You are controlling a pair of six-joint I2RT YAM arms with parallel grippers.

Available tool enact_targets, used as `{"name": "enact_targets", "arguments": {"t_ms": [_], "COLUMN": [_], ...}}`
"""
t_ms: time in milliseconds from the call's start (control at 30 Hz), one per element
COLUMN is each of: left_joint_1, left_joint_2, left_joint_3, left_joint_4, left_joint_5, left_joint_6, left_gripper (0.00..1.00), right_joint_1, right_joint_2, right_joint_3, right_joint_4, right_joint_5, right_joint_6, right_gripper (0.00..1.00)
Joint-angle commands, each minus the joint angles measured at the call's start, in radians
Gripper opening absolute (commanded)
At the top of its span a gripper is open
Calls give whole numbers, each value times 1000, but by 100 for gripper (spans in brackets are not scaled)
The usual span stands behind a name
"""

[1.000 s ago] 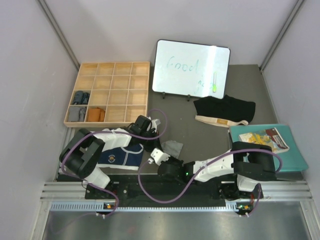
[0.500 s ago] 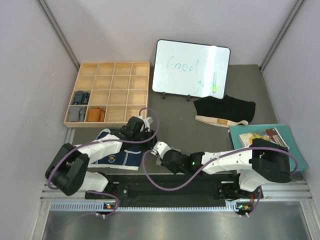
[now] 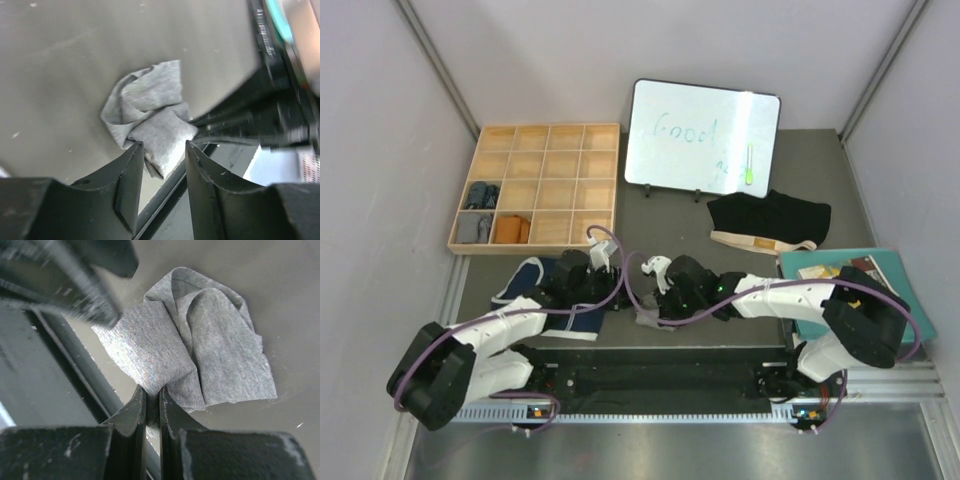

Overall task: Roll the underwear
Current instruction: Roll the underwear to the center of the board.

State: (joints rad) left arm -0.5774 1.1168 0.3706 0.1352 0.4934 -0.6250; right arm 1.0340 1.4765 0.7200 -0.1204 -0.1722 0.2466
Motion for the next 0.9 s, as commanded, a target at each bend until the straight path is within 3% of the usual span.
{"name": "enact_targets", "arguments": {"t_ms": [0, 367, 867], "left_joint_1": [1, -1, -1], "left_joint_2": [-5, 159, 282], "left_joint_3": [-68, -105, -85], "left_joint_4": [263, 526, 581], "left_joint_5": [109, 154, 163], "left_joint_6": [-34, -59, -22], "left_gripper": [44, 45, 45], "right_joint_1": [-97, -244, -388], "right_joint_2": [1, 114, 278], "right_joint_3": [16, 84, 171], "right_joint_4": [13, -33, -55], "right_joint_5": [-197, -413, -588], "right_joint_6": [-13, -84, -112], "right_gripper": [0, 0, 0]}}
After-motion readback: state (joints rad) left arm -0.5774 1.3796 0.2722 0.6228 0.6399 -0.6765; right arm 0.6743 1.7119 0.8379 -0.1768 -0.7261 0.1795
